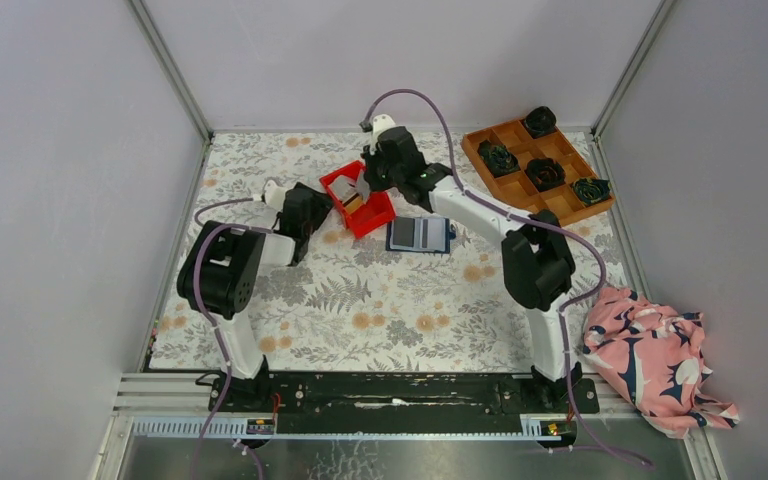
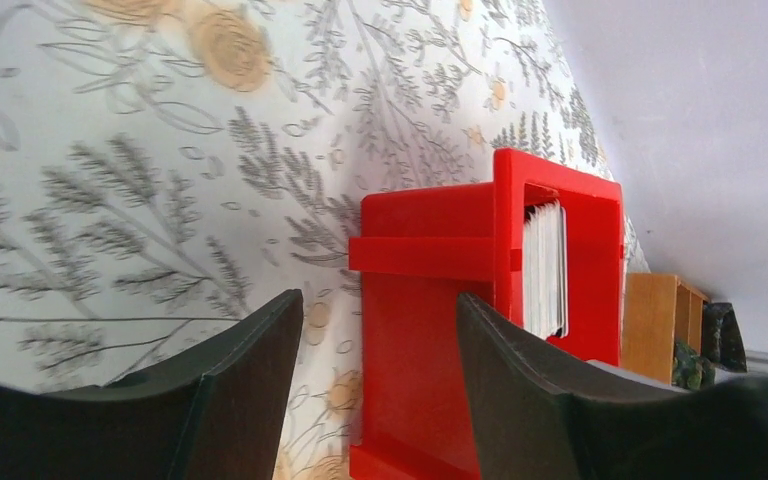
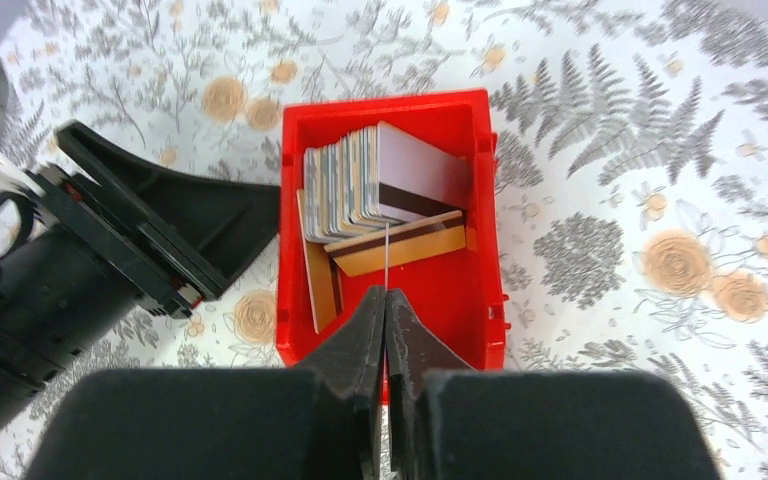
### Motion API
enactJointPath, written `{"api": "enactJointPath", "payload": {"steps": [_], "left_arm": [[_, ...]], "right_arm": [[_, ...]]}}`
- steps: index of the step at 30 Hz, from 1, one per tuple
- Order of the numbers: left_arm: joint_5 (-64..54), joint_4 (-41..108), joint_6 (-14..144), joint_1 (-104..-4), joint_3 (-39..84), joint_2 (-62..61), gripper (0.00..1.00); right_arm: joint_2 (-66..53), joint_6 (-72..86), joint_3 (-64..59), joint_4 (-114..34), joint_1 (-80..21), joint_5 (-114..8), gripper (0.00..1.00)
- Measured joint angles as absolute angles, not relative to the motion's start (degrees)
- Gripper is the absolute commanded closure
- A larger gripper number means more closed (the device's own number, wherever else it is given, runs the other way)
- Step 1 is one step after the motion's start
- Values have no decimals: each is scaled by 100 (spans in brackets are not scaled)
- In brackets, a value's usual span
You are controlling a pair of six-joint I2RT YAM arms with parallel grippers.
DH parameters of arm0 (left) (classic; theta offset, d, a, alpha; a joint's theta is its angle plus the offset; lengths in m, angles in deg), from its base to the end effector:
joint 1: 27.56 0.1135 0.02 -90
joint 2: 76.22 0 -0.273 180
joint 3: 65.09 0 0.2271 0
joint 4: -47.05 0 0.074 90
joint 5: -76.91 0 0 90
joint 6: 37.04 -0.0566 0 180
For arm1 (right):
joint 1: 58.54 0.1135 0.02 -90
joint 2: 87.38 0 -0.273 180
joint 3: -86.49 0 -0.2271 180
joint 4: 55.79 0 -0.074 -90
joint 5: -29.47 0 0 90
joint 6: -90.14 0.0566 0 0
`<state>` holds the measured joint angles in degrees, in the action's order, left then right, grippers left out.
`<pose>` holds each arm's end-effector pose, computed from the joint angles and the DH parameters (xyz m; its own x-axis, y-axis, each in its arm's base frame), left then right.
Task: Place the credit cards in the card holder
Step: Move the storage box to the center of the board.
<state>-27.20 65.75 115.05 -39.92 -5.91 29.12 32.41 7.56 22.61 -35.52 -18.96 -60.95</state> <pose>0.3584 -0.0644 0.1535 -0.2076 -0.8319 -0.5147 -0.3998 0.5523 -0.7315 0.3869 0.3193 0.2829 -0.3917 -0.1563 -0.9067 -0.5863 0.8019 0.1151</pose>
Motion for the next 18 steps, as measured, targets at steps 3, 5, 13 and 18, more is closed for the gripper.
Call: {"api": "enactJointPath", "payload": {"steps": [3,5,13,18], "left_arm": [[-2687,6527,11418,-4084,-333,3055,35],[-2634,6501,11359,-4137,-178,3144,35],[-2425,6389,11013,-4272,495,3603,35],[-2195,6341,10779,-4325,1116,4080,35]], "right_arm": [[3059,767,2169,-3714,-2008,-6148,100],[2969,767,2142,-3812,-2084,-6194,100],[2388,800,1404,-4107,-2388,-6340,100],[1955,819,868,-4188,-2637,-6465,100]]}}
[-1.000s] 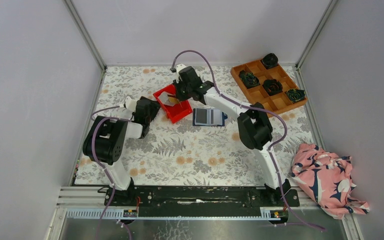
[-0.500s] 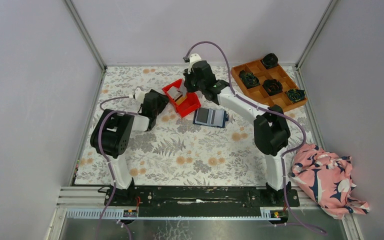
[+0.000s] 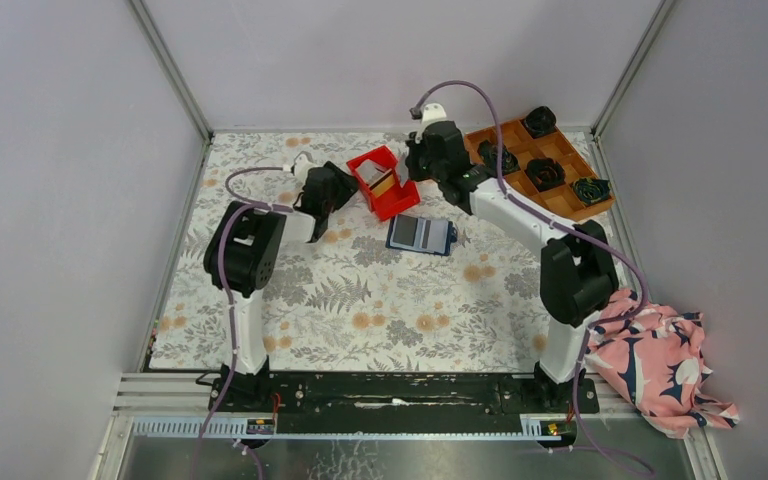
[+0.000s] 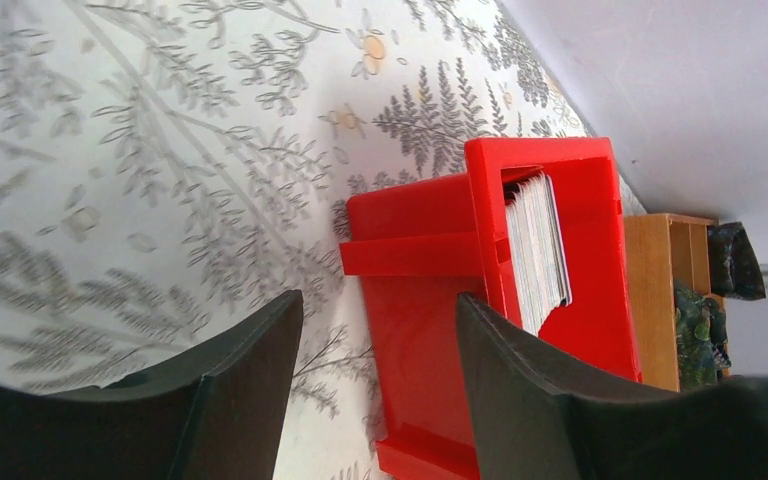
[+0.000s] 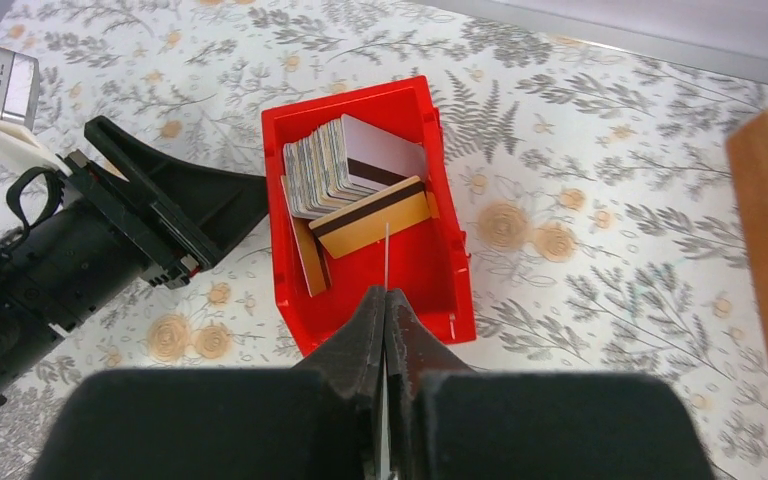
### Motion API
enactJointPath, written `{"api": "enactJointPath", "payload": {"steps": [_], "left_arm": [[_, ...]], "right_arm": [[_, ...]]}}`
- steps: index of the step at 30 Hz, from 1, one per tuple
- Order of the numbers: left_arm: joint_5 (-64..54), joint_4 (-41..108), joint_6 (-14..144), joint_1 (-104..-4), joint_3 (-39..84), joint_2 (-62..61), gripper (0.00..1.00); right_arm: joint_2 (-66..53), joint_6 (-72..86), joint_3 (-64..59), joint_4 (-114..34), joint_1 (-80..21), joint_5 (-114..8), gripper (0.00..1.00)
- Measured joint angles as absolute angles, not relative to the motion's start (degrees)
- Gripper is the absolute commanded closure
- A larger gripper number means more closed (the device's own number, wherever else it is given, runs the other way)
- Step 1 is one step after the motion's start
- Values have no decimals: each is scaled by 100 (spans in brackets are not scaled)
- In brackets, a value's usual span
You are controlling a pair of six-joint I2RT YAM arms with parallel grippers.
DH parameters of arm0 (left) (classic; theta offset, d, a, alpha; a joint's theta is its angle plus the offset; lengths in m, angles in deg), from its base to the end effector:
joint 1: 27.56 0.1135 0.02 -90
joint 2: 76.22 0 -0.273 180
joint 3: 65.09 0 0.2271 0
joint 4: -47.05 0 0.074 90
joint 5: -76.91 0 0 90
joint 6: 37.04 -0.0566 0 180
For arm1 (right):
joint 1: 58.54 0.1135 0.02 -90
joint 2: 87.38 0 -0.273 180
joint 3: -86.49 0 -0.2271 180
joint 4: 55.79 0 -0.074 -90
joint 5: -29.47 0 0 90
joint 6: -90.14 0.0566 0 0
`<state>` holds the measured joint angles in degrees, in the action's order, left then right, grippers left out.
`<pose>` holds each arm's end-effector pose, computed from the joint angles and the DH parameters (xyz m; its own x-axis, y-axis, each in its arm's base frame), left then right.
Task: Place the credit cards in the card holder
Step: Move the storage box to the center of the board.
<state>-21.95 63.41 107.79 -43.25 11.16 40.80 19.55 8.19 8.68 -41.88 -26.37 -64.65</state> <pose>0.4205 -0.1091 0.1547 -0.3372 -0.7442 -0.5765 -0.2491 0.6611 -0.7077 0.3826 0.2358 0.3142 -0.3343 -0.0453 -0.9414 -0.4309 0.8957 0.1099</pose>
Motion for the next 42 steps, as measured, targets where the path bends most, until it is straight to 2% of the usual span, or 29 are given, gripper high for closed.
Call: {"api": "enactJointPath", "payload": {"steps": [18,30,37,42], "left_arm": [[-1172,5895,10091,-4445,3689,5778,38],[-234,5823,9686,-4853,4727,6436,39],[-20,5790,9571,-4961,4711,6440,37],[-311,5808,9754,-4864,3509,5747,36]], "right_arm": [[1402,924,25,-4616,-3140,-6854,100],[1153,918,-128,-4699,-3221,-7050,100],[917,915,-264,-4726,-3236,-7103,100],[624,924,-511,-4715,-3236,-7101,100]]}}
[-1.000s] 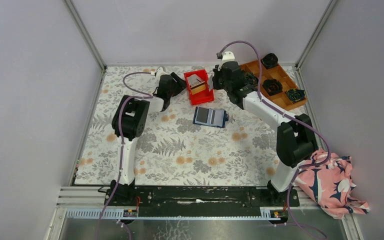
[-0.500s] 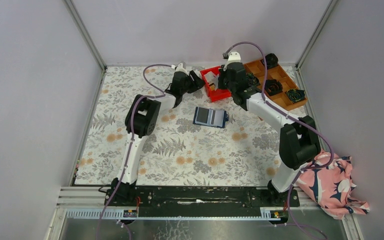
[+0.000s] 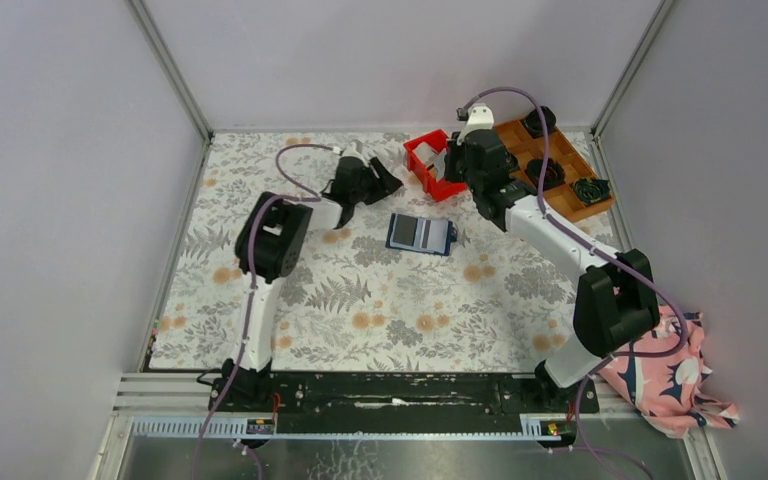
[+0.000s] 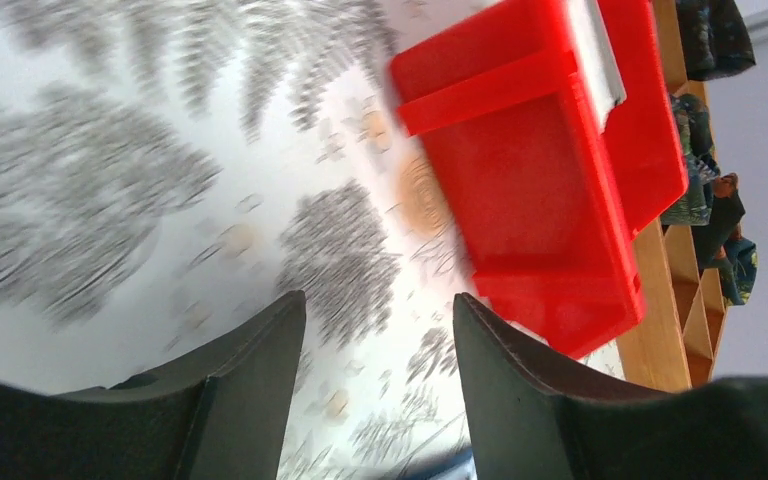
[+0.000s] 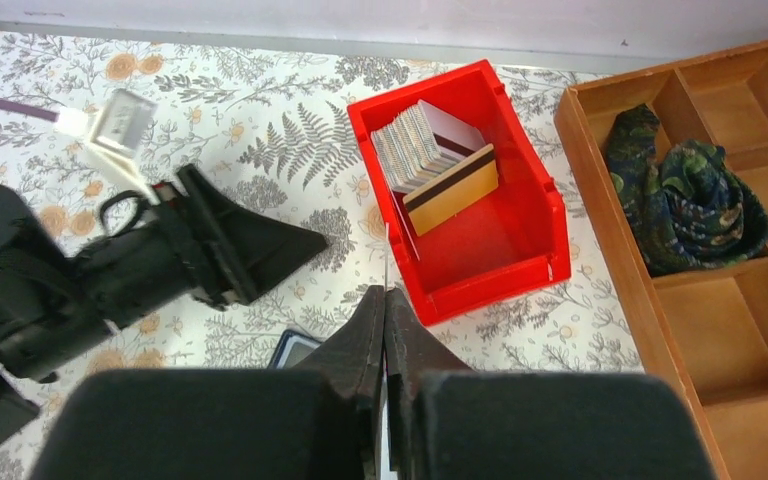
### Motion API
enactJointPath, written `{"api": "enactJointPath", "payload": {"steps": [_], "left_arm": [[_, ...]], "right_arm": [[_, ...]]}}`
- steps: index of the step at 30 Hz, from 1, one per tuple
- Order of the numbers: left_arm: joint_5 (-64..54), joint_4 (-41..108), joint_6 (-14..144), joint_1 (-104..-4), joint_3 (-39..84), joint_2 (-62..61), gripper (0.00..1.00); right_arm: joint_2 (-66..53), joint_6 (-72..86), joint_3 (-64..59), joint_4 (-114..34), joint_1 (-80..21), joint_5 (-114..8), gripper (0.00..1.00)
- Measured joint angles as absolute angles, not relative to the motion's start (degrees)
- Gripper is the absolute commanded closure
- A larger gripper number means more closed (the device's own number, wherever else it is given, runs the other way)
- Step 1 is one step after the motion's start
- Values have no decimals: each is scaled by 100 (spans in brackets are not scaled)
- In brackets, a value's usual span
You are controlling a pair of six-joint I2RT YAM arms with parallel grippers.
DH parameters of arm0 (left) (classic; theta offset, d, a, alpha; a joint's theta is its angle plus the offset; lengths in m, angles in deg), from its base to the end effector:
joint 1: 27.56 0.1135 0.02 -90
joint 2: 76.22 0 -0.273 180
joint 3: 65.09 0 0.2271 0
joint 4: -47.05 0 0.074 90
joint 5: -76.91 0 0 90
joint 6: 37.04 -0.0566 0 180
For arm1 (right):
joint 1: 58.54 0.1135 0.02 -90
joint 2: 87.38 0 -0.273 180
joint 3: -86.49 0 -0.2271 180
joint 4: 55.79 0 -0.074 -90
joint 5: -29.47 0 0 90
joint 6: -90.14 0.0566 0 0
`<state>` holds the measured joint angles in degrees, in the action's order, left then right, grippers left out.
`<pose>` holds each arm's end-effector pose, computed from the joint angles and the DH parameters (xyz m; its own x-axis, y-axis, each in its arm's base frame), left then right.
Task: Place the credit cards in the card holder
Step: Move the storage box to the center of the board.
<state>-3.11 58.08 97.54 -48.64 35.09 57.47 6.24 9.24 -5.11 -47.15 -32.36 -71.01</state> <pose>0.4796 -0.1954 0.1359 -0.6076 -0.5066 -0.6116 0.1083 0.7101 -0.6958 0.3539 0.1625 0.3342 -0.2558 0.0475 -0.9656 -0.2379 0.9650 0.1105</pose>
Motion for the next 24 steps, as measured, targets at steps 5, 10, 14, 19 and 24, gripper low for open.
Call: {"api": "enactJointPath", "payload": {"steps": [5,10,14,19,24], "left_arm": [[-328,6166,10137,-4620,2268,4980,36],[281,7113,10362,-4567,1435,4482,37],[1184,7993,10388,-4631,1009,4244,38],[2327,9095,10519,-4720,631,4167,38],[3330,10055,10757,-4869,226,4156,38]], "right_arm": [[172,1027,-933,-4599,-3236,-6996,100],[-189,1141,-1053,-4028,-3245,-6491,100],[-547,1265,-1191,-3532,-3245,-5962,100],[-1054,1405,-1554,-2968,-3245,-5282,100],[-1376,1560,-1956,-2673,-3245,-4690,100]]}}
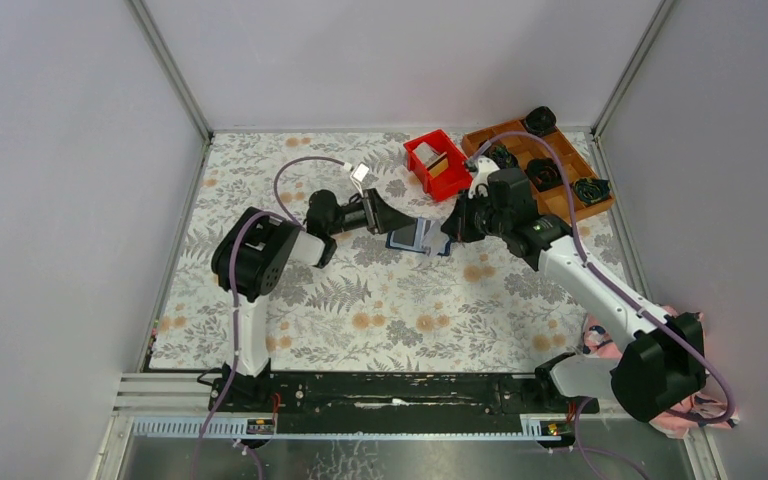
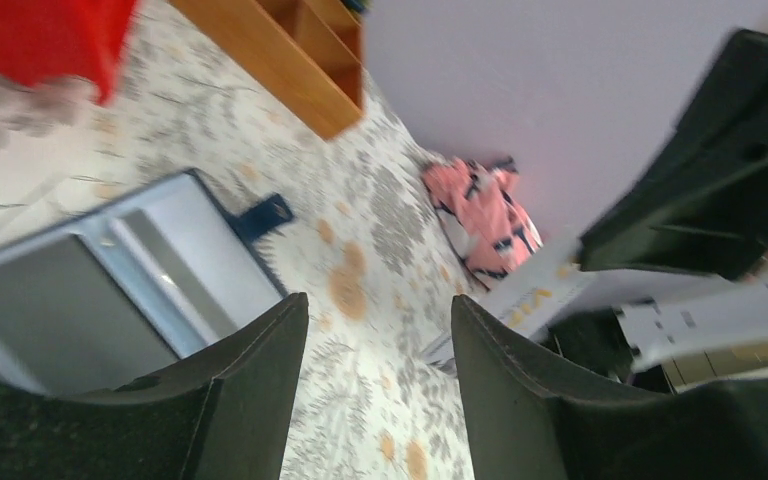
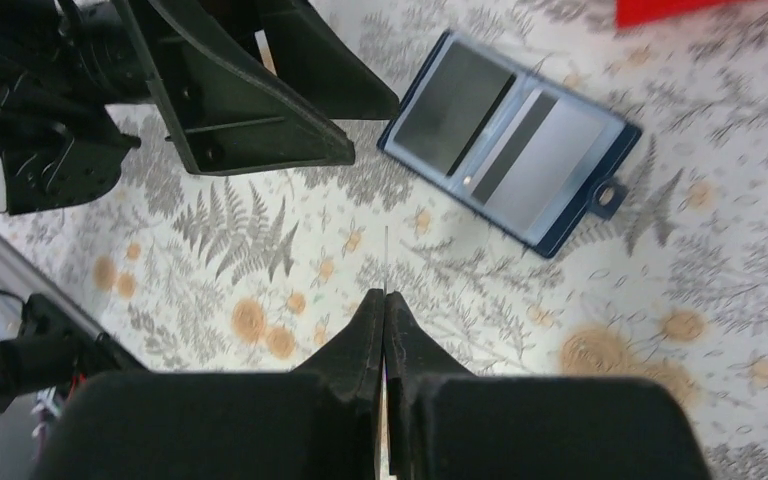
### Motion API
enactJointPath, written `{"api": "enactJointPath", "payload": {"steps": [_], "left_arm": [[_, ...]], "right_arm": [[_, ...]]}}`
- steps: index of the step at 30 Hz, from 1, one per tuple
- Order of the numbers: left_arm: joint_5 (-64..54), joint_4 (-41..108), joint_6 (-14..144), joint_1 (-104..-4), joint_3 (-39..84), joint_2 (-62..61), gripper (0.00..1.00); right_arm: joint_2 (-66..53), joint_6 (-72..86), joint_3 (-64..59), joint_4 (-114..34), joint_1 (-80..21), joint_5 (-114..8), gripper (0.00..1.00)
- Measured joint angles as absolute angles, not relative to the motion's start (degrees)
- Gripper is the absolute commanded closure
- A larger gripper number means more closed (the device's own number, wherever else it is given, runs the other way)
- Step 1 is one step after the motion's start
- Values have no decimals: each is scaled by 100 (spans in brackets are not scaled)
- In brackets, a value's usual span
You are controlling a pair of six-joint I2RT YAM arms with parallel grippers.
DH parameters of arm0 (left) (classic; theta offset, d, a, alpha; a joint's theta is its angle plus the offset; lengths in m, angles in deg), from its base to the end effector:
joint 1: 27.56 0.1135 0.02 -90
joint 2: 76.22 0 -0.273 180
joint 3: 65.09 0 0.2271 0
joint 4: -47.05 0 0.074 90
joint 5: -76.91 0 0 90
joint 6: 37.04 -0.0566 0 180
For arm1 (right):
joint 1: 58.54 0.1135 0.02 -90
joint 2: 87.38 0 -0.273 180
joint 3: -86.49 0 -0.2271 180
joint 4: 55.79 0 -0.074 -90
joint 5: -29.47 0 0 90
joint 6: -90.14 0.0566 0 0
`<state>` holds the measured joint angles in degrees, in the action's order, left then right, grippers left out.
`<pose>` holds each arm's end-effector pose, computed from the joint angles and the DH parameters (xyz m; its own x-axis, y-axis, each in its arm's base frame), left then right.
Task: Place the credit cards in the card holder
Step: Move the storage box to the center of the board.
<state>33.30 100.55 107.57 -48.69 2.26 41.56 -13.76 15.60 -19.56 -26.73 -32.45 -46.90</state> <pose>0.3628 -0.1841 0.1860 -0.7236 -0.3232 -0.6099 0.5753 0.2059 -0.7916 0.2485 0.1365 0.3147 -0.5795 0.0047 -0.8150 -0.4757 0.8100 0.3429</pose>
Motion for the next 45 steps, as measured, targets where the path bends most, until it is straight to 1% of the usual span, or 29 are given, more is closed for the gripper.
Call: {"api": "enactJointPath", "payload": {"steps": [7,11,19,25,33,37,45], "left_arm": [[4152,11305,11402,-5085,76,4163,39],[4441,11670,11588,-5234,76,4213,41],[4773,11742,11636,-5297,49,4333,43],[4939,11746,11680,-5323,80,4405,46],[5120,11753,11787,-5378,189,4510,55],[5171,11757,11822,-5382,191,4554,62],[5243,11762,11903,-5382,191,4602,67]], "right_arm": [[-1616,1794,-2375,-2566,-3245,-3995,100],[-1629,1864,-2447,-2568,-3247,-3796,100],[-1612,2024,-2485,-2713,-3374,-3407,100],[-1406,2113,-2485,-2920,-3509,-3114,100],[-1013,2231,-2485,-3121,-3544,-2825,100],[-984,2295,-2485,-3222,-3597,-2777,100],[-947,2362,-2480,-3301,-3811,-2581,100]]}}
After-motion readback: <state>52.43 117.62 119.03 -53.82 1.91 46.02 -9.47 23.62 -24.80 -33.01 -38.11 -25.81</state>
